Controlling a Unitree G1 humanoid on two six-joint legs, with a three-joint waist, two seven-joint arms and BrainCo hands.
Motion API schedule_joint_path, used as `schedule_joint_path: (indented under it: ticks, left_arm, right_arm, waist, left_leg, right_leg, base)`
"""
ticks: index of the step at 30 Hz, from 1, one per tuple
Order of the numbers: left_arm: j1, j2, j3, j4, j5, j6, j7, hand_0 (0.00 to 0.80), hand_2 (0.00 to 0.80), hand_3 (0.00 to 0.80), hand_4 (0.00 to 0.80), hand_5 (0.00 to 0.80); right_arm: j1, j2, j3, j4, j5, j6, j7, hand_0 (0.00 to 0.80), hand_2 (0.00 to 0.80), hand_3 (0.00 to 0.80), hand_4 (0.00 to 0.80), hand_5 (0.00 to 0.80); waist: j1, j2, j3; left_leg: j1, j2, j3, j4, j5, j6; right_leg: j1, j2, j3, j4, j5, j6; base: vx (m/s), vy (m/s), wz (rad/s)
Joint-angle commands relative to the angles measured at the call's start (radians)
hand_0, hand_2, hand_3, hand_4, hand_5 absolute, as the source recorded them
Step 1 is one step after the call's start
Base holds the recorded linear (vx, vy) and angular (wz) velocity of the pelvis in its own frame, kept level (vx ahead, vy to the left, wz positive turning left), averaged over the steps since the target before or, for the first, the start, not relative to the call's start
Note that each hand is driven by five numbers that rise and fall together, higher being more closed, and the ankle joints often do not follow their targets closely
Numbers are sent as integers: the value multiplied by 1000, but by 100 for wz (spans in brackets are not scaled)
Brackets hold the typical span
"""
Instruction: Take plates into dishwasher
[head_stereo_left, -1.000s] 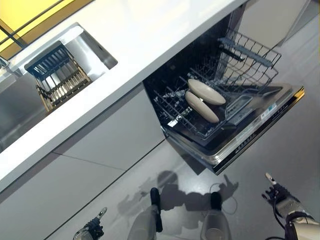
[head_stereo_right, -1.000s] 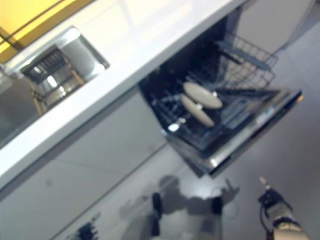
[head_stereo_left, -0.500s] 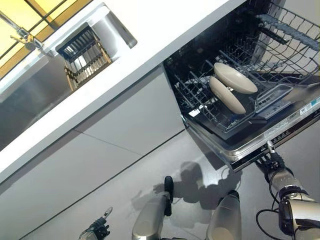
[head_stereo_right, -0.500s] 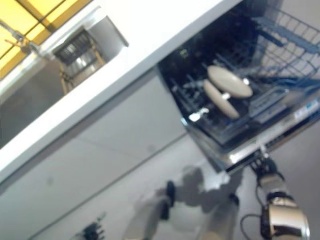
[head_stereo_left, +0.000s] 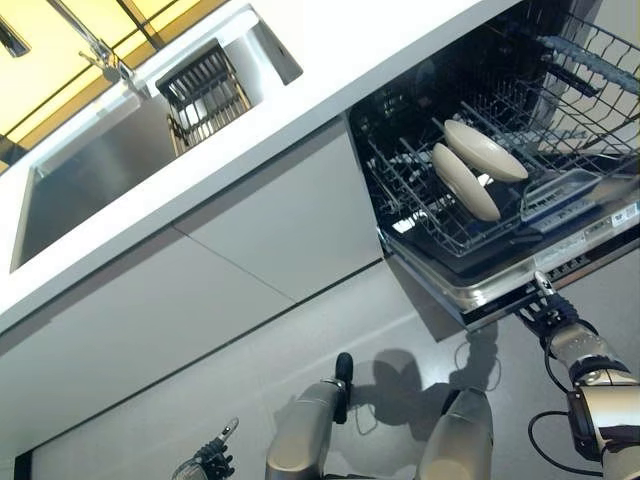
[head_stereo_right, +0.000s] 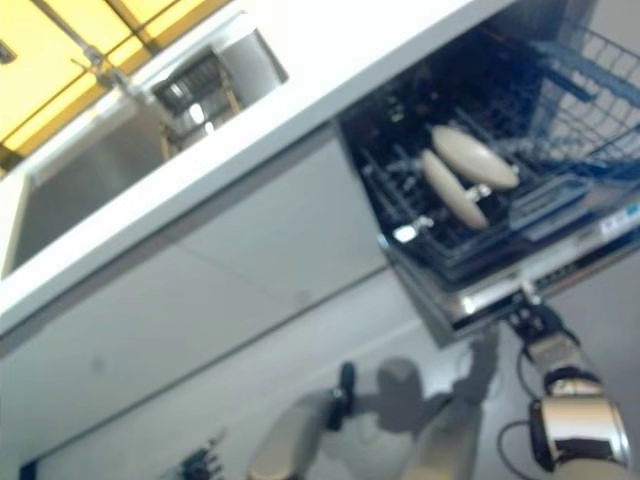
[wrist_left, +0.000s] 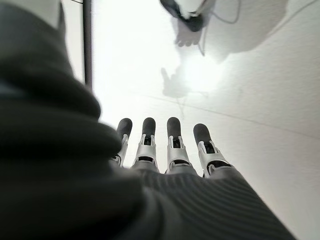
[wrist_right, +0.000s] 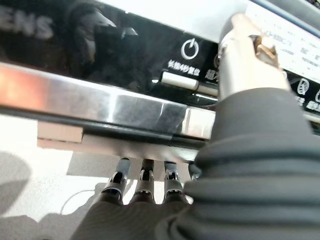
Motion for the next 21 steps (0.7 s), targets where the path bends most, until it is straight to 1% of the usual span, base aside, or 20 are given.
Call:
schedule_joint_path:
  ticks: [1, 3, 4, 5, 8, 11, 13, 18, 21]
  left_arm:
    - [-14, 77, -27, -30, 53, 1, -3, 0, 0, 0, 0, 0]
    - [-12, 79, -36, -37, 65, 4, -8, 0, 0, 0, 0, 0]
    - [-11, 80, -39, -38, 74, 3, -13, 0, 0, 0, 0, 0]
    - [-10, 81, -41, -39, 77, 4, -14, 0, 0, 0, 0, 0]
    - [-12, 82, -42, -31, 90, 5, -21, 0, 0, 0, 0, 0]
    - [-6, 83, -40, -23, 101, -7, -26, 0, 0, 0, 0, 0]
    - [1, 86, -37, -14, 108, -23, -27, 0, 0, 0, 0, 0]
    - [-1, 100, -25, -1, 117, -39, -26, 0, 0, 0, 0, 0]
    - [-2, 114, -8, 8, 137, -47, -21, 0, 0, 0, 0, 0]
  right_arm:
    - [-426, 57, 17, -192, 31, -77, 225, 0, 0, 0, 0, 0]
    - [-439, 54, 20, -203, 26, -79, 218, 0, 0, 0, 0, 0]
    - [-443, 51, 19, -206, 19, -79, 212, 0, 0, 0, 0, 0]
    - [-447, 48, 20, -207, 4, -75, 205, 0, 0, 0, 0, 0]
    - [-442, 35, 21, -190, -53, -59, 196, 0, 0, 0, 0, 0]
    - [-422, 24, 22, -172, -71, -45, 210, 0, 0, 0, 0, 0]
    - [-398, 17, 18, -152, -85, -39, 217, 0, 0, 0, 0, 0]
    - [-355, 11, 17, -124, -160, -35, 239, 0, 0, 0, 0, 0]
    - [-305, 14, 25, -116, -275, -39, 239, 0, 0, 0, 0, 0]
  waist:
    - [98, -24, -36]
    - [104, -25, -42]
    - [106, -23, -42]
    - [108, -24, -46]
    - [113, -34, -59]
    - [116, -43, -67]
    - [119, -56, -76]
    - [122, -80, -87]
    - [123, -113, -98]
  left_leg:
    - [18, -15, 26, 175, -98, 42]
    - [25, -10, 25, 163, -88, 40]
    - [23, -7, 29, 152, -64, 44]
    - [31, -4, 27, 141, -60, 42]
    - [58, 4, 21, 95, -39, 38]
    - [84, 11, 20, 53, -21, 36]
    - [112, 21, 17, 6, -3, 32]
    - [139, 37, 17, -43, 11, 29]
    - [156, 52, 13, -65, 10, 28]
  right_leg:
    - [106, -3, 4, -54, 31, -48]
    - [124, -3, -8, -76, 42, -44]
    - [127, -5, -23, -91, 68, -50]
    - [138, -5, -28, -105, 73, -48]
    - [176, 5, -42, -163, 94, -40]
    - [209, 15, -54, -212, 110, -35]
    - [240, 28, -64, -268, 131, -27]
    - [278, 52, -80, -339, 156, -23]
    - [301, 69, -86, -376, 168, -20]
  base:
    - [66, 19, 1]
    - [17, 27, -3]
    - [-26, 33, -9]
    - [-15, 32, -8]
    - [65, 2, 8]
    - [81, -26, 11]
    - [73, -38, 11]
    - [49, -44, 8]
    - [69, -73, 25]
